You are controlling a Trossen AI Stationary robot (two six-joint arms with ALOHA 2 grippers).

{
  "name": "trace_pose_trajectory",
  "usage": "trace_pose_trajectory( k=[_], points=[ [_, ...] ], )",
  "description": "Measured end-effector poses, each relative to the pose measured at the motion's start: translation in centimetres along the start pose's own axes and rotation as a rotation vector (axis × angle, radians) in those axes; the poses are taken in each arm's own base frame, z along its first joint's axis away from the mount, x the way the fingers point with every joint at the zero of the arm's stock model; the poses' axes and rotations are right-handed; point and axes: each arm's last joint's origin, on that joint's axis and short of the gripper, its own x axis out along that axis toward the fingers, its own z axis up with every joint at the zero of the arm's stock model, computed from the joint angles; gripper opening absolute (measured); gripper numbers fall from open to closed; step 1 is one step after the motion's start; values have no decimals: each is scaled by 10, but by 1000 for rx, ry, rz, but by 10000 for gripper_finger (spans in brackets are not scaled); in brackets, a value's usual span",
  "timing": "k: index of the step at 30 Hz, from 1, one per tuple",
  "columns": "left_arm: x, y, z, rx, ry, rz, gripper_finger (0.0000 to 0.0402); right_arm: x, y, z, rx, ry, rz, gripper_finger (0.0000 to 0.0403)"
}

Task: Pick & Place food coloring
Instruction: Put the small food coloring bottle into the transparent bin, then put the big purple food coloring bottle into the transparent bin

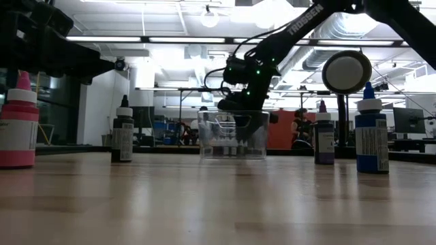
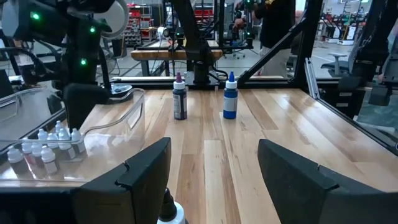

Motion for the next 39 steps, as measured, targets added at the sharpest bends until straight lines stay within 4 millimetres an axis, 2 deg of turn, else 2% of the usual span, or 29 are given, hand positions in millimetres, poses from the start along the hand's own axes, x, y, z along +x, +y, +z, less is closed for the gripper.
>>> trace_pose_trajectory(
  k=[21,30,39],
  points=[
    [0,0,0,0,0,0,239,1,0,0,16,6,21,80],
    [0,0,0,0,0,0,239,0,0,0,17,7,12,128],
    [0,0,0,1,0,0,239,-32,-3,3,0,-34,-35,181]
  ],
)
